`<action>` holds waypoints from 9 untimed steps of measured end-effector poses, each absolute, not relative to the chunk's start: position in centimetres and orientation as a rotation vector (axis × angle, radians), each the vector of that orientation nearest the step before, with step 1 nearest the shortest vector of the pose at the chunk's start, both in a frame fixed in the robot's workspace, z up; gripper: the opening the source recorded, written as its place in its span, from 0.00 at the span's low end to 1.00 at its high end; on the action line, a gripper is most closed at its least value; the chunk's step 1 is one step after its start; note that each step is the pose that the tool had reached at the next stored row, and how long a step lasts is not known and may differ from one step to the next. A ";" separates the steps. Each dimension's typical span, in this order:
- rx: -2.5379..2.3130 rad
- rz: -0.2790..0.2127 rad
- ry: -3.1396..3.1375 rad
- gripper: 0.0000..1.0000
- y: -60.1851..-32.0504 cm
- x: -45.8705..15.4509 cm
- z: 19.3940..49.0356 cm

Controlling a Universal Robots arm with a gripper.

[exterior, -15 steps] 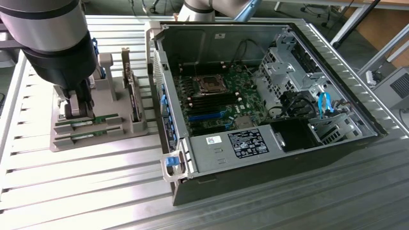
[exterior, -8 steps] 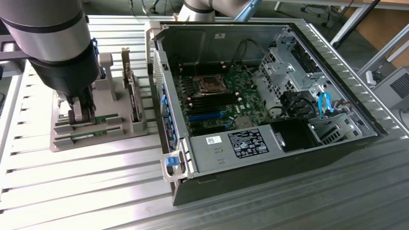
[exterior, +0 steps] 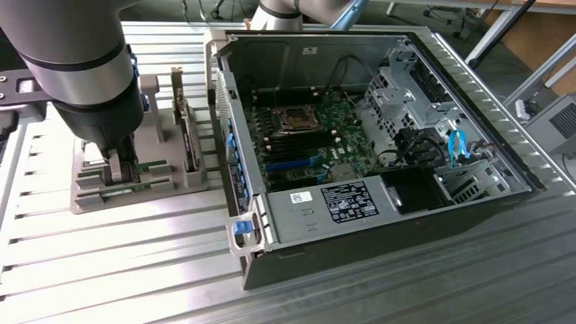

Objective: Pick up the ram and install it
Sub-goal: 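Pick up the ram and move it above insertion slot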

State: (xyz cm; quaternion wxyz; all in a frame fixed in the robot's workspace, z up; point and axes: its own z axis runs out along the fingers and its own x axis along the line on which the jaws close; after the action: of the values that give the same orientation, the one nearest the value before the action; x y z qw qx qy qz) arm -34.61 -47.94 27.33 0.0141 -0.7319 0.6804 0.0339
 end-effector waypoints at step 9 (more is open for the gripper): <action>-2.279 0.106 2.119 0.35 -47.9 -34.6 27.0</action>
State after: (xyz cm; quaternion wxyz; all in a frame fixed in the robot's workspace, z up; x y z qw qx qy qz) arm -34.61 -47.95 27.05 0.0141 -0.7319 0.6804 0.0339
